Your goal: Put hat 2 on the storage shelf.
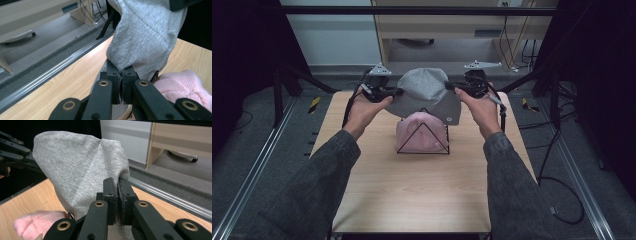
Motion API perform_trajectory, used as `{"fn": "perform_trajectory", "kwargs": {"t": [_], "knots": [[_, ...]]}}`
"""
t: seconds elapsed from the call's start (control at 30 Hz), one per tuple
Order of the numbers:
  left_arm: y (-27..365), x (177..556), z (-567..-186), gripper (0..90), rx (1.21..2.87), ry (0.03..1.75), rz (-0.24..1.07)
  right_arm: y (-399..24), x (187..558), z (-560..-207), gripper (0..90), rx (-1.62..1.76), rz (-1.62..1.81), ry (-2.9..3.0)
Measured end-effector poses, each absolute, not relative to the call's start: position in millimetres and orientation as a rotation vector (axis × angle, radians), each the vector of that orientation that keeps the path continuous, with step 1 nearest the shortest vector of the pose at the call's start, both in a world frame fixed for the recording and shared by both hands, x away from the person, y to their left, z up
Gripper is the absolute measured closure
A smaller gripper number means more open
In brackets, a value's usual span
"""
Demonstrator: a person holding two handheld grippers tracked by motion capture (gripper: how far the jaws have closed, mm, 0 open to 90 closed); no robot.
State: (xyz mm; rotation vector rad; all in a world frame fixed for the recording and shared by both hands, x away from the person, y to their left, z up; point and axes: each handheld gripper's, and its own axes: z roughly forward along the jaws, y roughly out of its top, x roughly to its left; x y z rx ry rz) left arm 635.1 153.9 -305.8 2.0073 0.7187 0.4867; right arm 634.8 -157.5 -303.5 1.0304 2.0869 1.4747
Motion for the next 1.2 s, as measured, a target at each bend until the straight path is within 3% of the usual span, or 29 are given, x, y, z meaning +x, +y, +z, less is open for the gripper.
{"fn": "perform_trajectory", "kwargs": {"t": [1.2], "knots": [[162.0, 629.7, -355.8, 87.8, 2.033, 0.782, 0.454, -148.9, 624.8, -351.5, 85.8, 1.069, 1.419, 2.170]]}}
